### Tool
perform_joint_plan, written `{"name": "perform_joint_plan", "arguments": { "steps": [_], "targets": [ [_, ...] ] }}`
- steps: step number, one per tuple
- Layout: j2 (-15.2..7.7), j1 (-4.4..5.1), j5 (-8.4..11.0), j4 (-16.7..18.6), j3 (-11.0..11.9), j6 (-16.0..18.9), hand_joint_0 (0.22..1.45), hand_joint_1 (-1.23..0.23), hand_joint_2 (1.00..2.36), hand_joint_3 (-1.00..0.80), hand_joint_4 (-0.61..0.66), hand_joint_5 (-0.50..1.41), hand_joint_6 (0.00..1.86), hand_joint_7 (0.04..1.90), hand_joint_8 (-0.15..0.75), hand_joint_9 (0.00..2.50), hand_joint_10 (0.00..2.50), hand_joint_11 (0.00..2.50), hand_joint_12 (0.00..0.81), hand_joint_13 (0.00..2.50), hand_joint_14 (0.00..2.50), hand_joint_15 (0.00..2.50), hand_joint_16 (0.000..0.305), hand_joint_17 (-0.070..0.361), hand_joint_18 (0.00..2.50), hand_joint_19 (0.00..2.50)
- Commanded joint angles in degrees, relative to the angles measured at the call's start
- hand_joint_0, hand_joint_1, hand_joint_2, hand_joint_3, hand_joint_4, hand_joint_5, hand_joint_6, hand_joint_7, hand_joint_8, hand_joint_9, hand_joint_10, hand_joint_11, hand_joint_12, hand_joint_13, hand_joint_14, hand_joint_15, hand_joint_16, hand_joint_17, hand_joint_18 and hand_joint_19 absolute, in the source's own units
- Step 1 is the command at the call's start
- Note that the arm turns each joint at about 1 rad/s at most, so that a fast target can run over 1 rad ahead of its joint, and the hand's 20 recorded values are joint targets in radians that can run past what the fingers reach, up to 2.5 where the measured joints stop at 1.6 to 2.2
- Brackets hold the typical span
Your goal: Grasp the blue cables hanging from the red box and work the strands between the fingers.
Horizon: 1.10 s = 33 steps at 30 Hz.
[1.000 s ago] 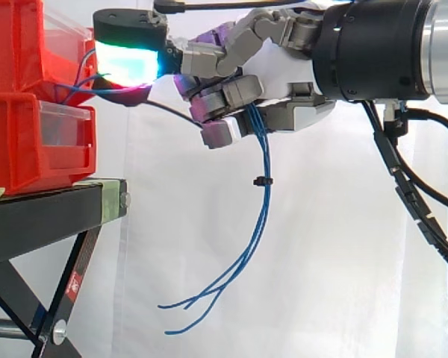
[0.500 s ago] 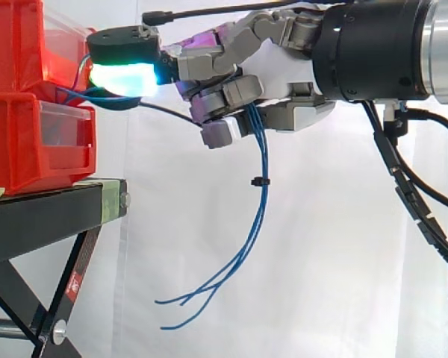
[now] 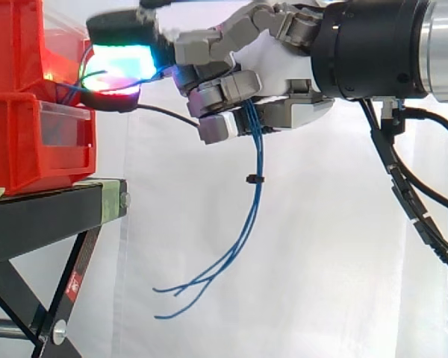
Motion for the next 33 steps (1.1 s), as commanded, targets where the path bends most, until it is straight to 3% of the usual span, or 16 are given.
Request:
{"name": "perform_joint_plan", "arguments": {
  "steps": [1, 6, 10, 17, 22, 30, 31, 33],
  "targets": [
    [0.01, 0.0, 0.0, 0.18, 0.0, 0.5, 0.83, -0.65, 1.01, -0.85, 0.2, 0.3, 0.01, 1.43, 0.376, 0.67, 2.5, 2.46, 0.418, 1.0, 2.5, 1.32, 0.045, 0.102, 1.37, 1.28],
    [0.01, 0.0, 0.0, 0.27, 0.0, 0.5, 0.79, -0.66, 1.0, -1.0, 0.22, 0.3, 0.03, 1.48, 0.376, 0.67, 2.5, 2.46, 0.418, 1.0, 2.5, 1.32, 0.045, 0.102, 1.37, 1.28],
    [0.01, 0.0, 0.0, 0.27, 0.0, 0.5, 0.77, -0.65, 1.0, -1.0, 0.23, 0.27, 0.24, 1.4, 0.376, 0.67, 2.5, 2.46, 0.418, 1.0, 2.5, 1.32, 0.045, 0.102, 1.37, 1.28],
    [0.01, 0.0, 0.0, 0.27, 0.0, 0.5, 0.81, -0.67, 1.0, -1.0, 0.21, 0.24, 0.45, 1.37, 0.376, 0.67, 2.5, 2.46, 0.418, 1.0, 2.5, 1.32, 0.045, 0.102, 1.37, 1.28],
    [0.01, 0.0, 0.0, 0.27, 0.0, 0.5, 0.8, -0.71, 1.0, -1.0, 0.24, 0.06, 0.69, 1.23, 0.376, 0.67, 2.5, 2.46, 0.418, 1.0, 2.5, 1.32, 0.045, 0.102, 1.37, 1.28],
    [-0.07, 0.0, 0.0, 0.27, 0.0, 0.5, 0.82, -0.76, 1.0, -1.0, 0.25, -0.03, 0.8, 1.19, 0.376, 0.67, 2.5, 2.46, 0.418, 1.0, 2.5, 1.32, 0.045, 0.102, 1.37, 1.28],
    [0.01, 0.0, 0.0, 0.27, 0.0, 0.5, 0.84, -0.75, 1.0, -1.0, 0.24, -0.03, 0.93, 1.15, 0.376, 0.67, 2.5, 2.46, 0.418, 1.0, 2.5, 1.32, 0.045, 0.102, 1.37, 1.28],
    [0.01, 0.0, 0.0, 0.27, 0.0, 0.5, 0.85, -0.75, 1.0, -1.0, 0.23, -0.02, 0.95, 1.15, 0.376, 0.67, 2.5, 2.46, 0.418, 1.0, 2.5, 1.32, 0.045, 0.102, 1.37, 1.28]
  ]
}}
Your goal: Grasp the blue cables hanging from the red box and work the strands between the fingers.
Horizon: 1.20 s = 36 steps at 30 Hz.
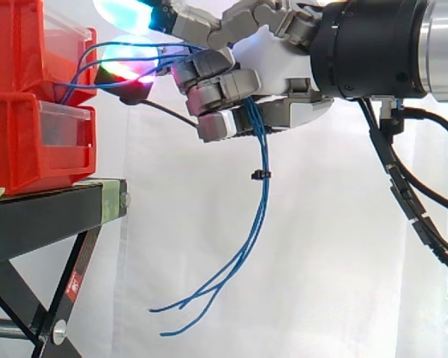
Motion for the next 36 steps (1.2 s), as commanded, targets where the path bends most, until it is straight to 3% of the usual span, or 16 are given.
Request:
{"name": "perform_joint_plan", "arguments": {
  "steps": [1, 6, 11, 16, 31, 35, 36],
  "targets": [
    [0.04, 0.0, 0.0, 0.0, 0.0, 0.0, 0.85, -0.74, 1.0, -1.0, 0.23, -0.01, 0.98, 1.15, 0.376, 0.67, 2.5, 2.46, 0.418, 1.0, 2.5, 1.32, 0.045, 0.102, 1.37, 1.28],
    [0.04, 0.0, 0.0, 0.09, 0.0, 1.05, 0.85, -0.73, 1.0, -1.0, 0.23, 0.0, 1.0, 1.16, 0.376, 0.67, 2.5, 2.46, 0.418, 1.0, 2.5, 1.32, 0.045, 0.102, 1.37, 1.28],
    [0.04, 0.0, 0.0, 0.7, 0.0, 4.57, 0.87, -0.73, 1.0, -1.0, 0.24, 0.0, 1.01, 1.17, 0.376, 0.67, 2.5, 2.46, 0.418, 1.0, 2.5, 1.32, 0.045, 0.102, 1.37, 1.28],
    [0.04, 0.0, 0.0, 0.7, 0.0, 4.92, 0.79, -0.68, 1.0, -1.0, 0.24, 0.0, 1.01, 1.17, 0.376, 0.67, 2.5, 2.46, 0.418, 1.0, 2.5, 1.32, 0.045, 0.102, 1.37, 1.28],
    [-0.05, 0.18, 0.0, 0.53, 0.0, 10.9, 0.78, -0.66, 1.0, -1.0, 0.24, 0.02, 0.94, 1.17, 0.376, 0.67, 2.5, 2.46, 0.418, 1.0, 2.5, 1.32, 0.045, 0.102, 1.37, 1.28],
    [0.04, 0.26, -0.09, 0.53, 0.0, 8.7, 0.78, -0.66, 1.0, -1.0, 0.24, 0.02, 0.91, 1.17, 0.376, 0.67, 2.5, 2.46, 0.418, 1.0, 2.5, 1.32, 0.045, 0.102, 1.37, 1.28],
    [0.04, 0.26, 0.0, 0.7, 0.0, 2.9, 0.79, -0.67, 1.0, -1.0, 0.24, 0.02, 0.9, 1.17, 0.376, 0.67, 2.5, 2.46, 0.418, 1.0, 2.5, 1.32, 0.045, 0.102, 1.37, 1.28]
  ]
}}
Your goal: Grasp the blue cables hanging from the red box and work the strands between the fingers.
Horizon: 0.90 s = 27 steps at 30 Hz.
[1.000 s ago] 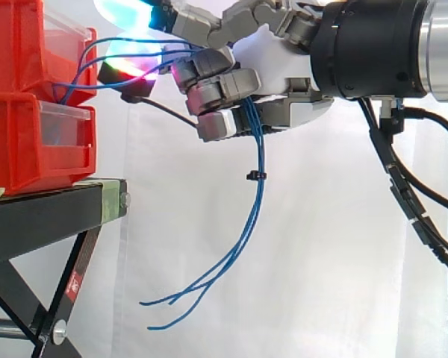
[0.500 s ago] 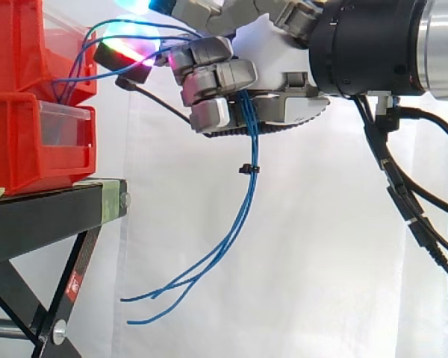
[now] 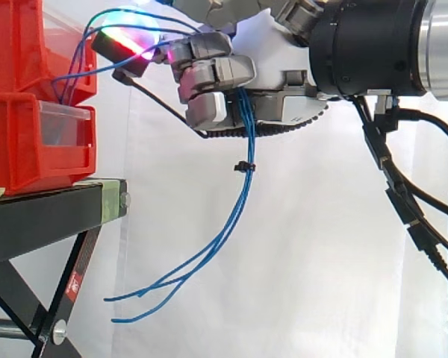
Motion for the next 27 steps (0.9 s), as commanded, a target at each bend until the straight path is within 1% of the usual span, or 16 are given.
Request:
{"name": "perform_joint_plan", "arguments": {
  "steps": [1, 3, 5, 9, 10, 12, 14, 15, 16, 17, 18, 19, 22, 23, 27],
  "targets": [
    [0.02, 0.03, -0.03, 0.14, 0.0, -6.71, 0.8, -0.67, 1.0, -1.0, 0.24, 0.02, 0.89, 1.19, 0.376, 0.67, 2.5, 2.46, 0.418, 1.0, 2.5, 1.32, 0.045, 0.102, 1.37, 1.28],
    [0.02, 0.03, -0.12, 0.23, 0.0, -9.44, 0.82, -0.69, 1.0, -1.0, 0.24, 0.01, 0.88, 1.19, 0.376, 0.67, 2.5, 2.46, 0.418, 1.0, 2.5, 1.32, 0.045, 0.102, 1.37, 1.28],
    [0.02, 0.03, -0.12, 0.49, 0.0, -9.97, 0.82, -0.7, 1.0, -1.0, 0.25, -0.03, 0.91, 1.18, 0.376, 0.67, 2.5, 2.46, 0.418, 1.0, 2.5, 1.32, 0.045, 0.102, 1.37, 1.28],
    [0.02, -0.06, -0.03, 1.99, 0.0, -9.26, 0.75, -0.72, 1.0, -1.0, 0.27, -0.1, 0.95, 1.15, 0.376, 0.67, 2.5, 2.46, 0.418, 1.0, 2.5, 1.32, 0.045, 0.102, 1.37, 1.28],
    [0.02, -0.06, 0.06, 2.08, 0.0, -9.17, 0.71, -0.72, 1.0, -1.0, 0.29, -0.12, 0.95, 1.13, 0.376, 0.67, 2.5, 2.46, 0.418, 1.0, 2.5, 1.32, 0.045, 0.102, 1.37, 1.28],
    [0.02, -0.06, 0.06, 2.16, 0.0, -9.0, 0.7, -0.72, 1.0, -1.0, 0.3, -0.12, 0.9, 1.13, 0.376, 0.67, 2.5, 2.46, 0.418, 1.0, 2.5, 1.32, 0.045, 0.102, 1.37, 1.28],
    [-0.06, -0.06, 0.06, 2.25, 0.0, -9.09, 0.69, -0.73, 1.0, -1.0, 0.32, -0.11, 0.75, 1.16, 0.376, 0.67, 2.5, 2.46, 0.418, 1.0, 2.5, 1.32, 0.045, 0.102, 1.37, 1.28],
    [0.02, 0.03, 0.06, 2.25, 0.0, -9.09, 0.68, -0.74, 1.0, -1.0, 0.32, -0.09, 0.54, 1.21, 0.376, 0.67, 2.5, 2.46, 0.418, 1.0, 2.5, 1.32, 0.045, 0.102, 1.37, 1.28],
    [0.02, -0.06, 0.06, 2.16, 0.0, -9.09, 0.69, -0.77, 1.0, -1.0, 0.31, -0.06, 0.26, 1.29, 0.376, 0.67, 2.5, 2.46, 0.418, 1.0, 2.5, 1.32, 0.045, 0.102, 1.37, 1.28],
    [0.02, 0.03, 0.06, 2.16, 0.0, -9.0, 0.7, -0.77, 1.0, -1.0, 0.31, -0.05, 0.2, 1.3, 0.376, 0.67, 2.5, 2.46, 0.418, 1.0, 2.5, 1.32, 0.045, 0.102, 1.37, 1.28],
    [0.02, 0.03, 0.06, 2.16, 0.0, -9.0, 0.71, -0.79, 1.0, -1.0, 0.3, -0.04, 0.06, 1.34, 0.376, 0.67, 2.5, 2.46, 0.418, 1.0, 2.5, 1.32, 0.045, 0.102, 1.37, 1.28],
    [0.02, 0.03, 0.06, 2.16, 0.0, -9.0, 0.72, -0.81, 1.0, -1.0, 0.3, -0.04, 0.0, 1.35, 0.376, 0.67, 2.5, 2.46, 0.418, 1.0, 2.5, 1.32, 0.045, 0.102, 1.37, 1.28],
    [0.02, 0.03, 0.06, 2.16, 0.0, -9.0, 0.8, -0.86, 1.0, -1.0, 0.26, -0.11, 0.0, 1.32, 0.376, 0.67, 2.5, 2.46, 0.418, 1.0, 2.5, 1.32, 0.045, 0.102, 1.37, 1.28],
    [0.02, 0.03, 0.06, 2.16, 0.0, -9.0, 0.81, -0.86, 1.0, -1.0, 0.25, -0.11, 0.0, 1.32, 0.376, 0.67, 2.5, 2.46, 0.418, 1.0, 2.5, 1.32, 0.045, 0.102, 1.37, 1.28],
    [0.02, 0.03, 0.06, 2.16, 0.0, -9.0, 0.92, -0.86, 1.0, -1.0, 0.23, -0.13, 0.0, 1.34, 0.376, 0.67, 2.5, 2.46, 0.418, 1.0, 2.5, 1.32, 0.045, 0.102, 1.37, 1.28]
  ]
}}
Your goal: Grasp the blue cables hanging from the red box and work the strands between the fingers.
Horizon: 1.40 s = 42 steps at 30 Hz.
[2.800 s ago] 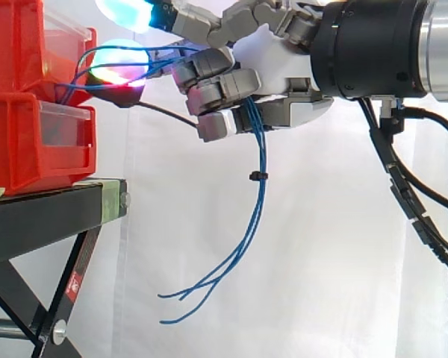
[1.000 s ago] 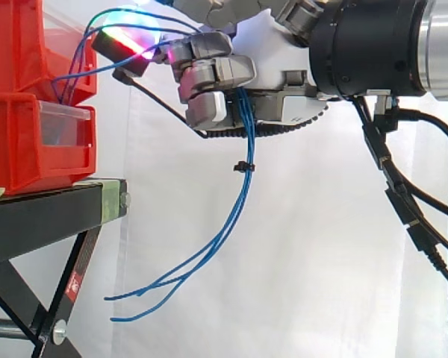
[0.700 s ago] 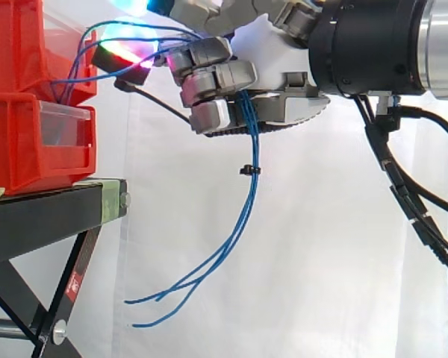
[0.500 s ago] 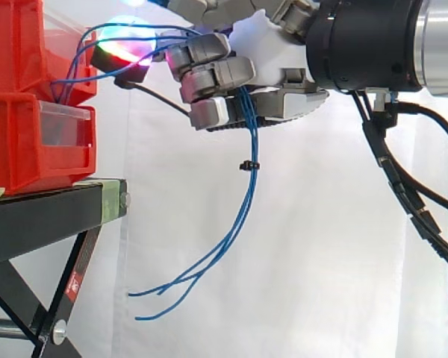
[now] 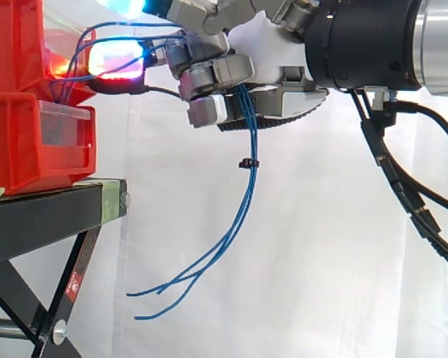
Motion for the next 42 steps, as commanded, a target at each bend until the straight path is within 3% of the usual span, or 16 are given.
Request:
{"name": "perform_joint_plan", "arguments": {
  "steps": [1, 2, 3, 7, 15, 24, 26, 27, 28, 30, 35, 39, 42],
  "targets": [
    [0.01, 0.01, 0.0, 0.09, 0.0, 0.0, 0.93, -0.86, 1.0, -1.0, 0.23, -0.14, 0.08, 1.32, 0.376, 0.67, 2.5, 2.46, 0.418, 1.0, 2.5, 1.32, 0.045, 0.102, 1.37, 1.28],
    [0.01, 0.01, 0.0, 0.0, 0.0, 0.0, 0.95, -0.85, 1.0, -1.0, 0.23, -0.14, 0.12, 1.31, 0.376, 0.67, 2.5, 2.46, 0.418, 1.0, 2.5, 1.32, 0.045, 0.102, 1.37, 1.28],
    [0.01, 0.01, 0.0, 0.0, 0.0, 0.0, 0.98, -0.84, 1.0, -1.0, 0.23, -0.17, 0.4, 1.22, 0.376, 0.67, 2.5, 2.46, 0.418, 1.0, 2.5, 1.32, 0.045, 0.102, 1.37, 1.28],
    [-0.08, 0.01, 0.0, 0.09, 0.0, -0.08, 0.97, -0.83, 1.0, -1.0, 0.23, -0.2, 0.74, 1.11, 0.376, 0.67, 2.5, 2.46, 0.418, 1.0, 2.5, 1.32, 0.045, 0.102, 1.37, 1.28],
    [0.01, 0.01, 0.0, 0.0, 0.0, -0.08, 0.94, -0.71, 1.0, -1.0, 0.24, -0.11, 1.0, 1.07, 0.376, 0.67, 2.5, 2.46, 0.418, 1.0, 2.5, 1.32, 0.045, 0.102, 1.37, 1.28],
    [0.01, 0.01, 0.0, -0.09, 0.0, 0.0, 0.93, -0.66, 1.01, -0.72, 0.2, 0.01, 1.06, 1.12, 0.376, 0.67, 2.5, 2.46, 0.418, 1.0, 2.5, 1.32, 0.045, 0.102, 1.37, 1.28],
    [0.01, 0.01, 0.0, 0.0, 0.0, -0.08, 0.91, -0.61, 1.01, -0.78, 0.19, 0.02, 1.05, 1.11, 0.376, 0.67, 2.5, 2.46, 0.418, 1.0, 2.5, 1.32, 0.045, 0.102, 1.37, 1.28],
    [0.01, 0.01, 0.0, 0.0, 0.0, -0.08, 0.87, -0.55, 1.01, -0.84, 0.2, 0.09, 0.79, 1.18, 0.376, 0.67, 2.5, 2.46, 0.418, 1.0, 2.5, 1.32, 0.045, 0.102, 1.37, 1.28],
    [0.01, 0.01, 0.0, 0.0, 0.0, -0.08, 0.83, -0.56, 1.0, -1.0, 0.2, 0.1, 0.29, 1.29, 0.376, 0.67, 2.5, 2.46, 0.418, 1.0, 2.5, 1.32, 0.045, 0.102, 1.37, 1.28],
    [0.01, 0.01, -0.09, 0.0, 0.0, -0.17, 0.78, -0.62, 1.0, -1.0, 0.23, 0.06, 0.23, 1.28, 0.376, 0.67, 2.5, 2.46, 0.418, 1.0, 2.5, 1.32, 0.045, 0.102, 1.37, 1.28],
    [0.01, 0.01, -0.09, 0.09, 0.0, -0.26, 0.82, -0.75, 1.0, -1.0, 0.26, -0.06, 0.46, 1.22, 0.376, 0.67, 2.5, 2.46, 0.418, 1.0, 2.5, 1.32, 0.045, 0.102, 1.37, 1.28],
    [0.01, 0.01, 0.0, 0.09, 0.0, -0.26, 0.99, -0.83, 1.0, -1.0, 0.24, -0.23, 0.91, 1.08, 0.376, 0.67, 2.5, 2.46, 0.418, 1.0, 2.5, 1.32, 0.045, 0.102, 1.37, 1.28],
    [-0.08, 0.01, -0.09, 0.09, 0.0, -0.26, 1.05, -0.83, 1.0, -1.0, 0.22, -0.29, 1.01, 1.04, 0.376, 0.67, 2.5, 2.46, 0.418, 1.0, 2.5, 1.32, 0.045, 0.102, 1.37, 1.28]
  ]
}}
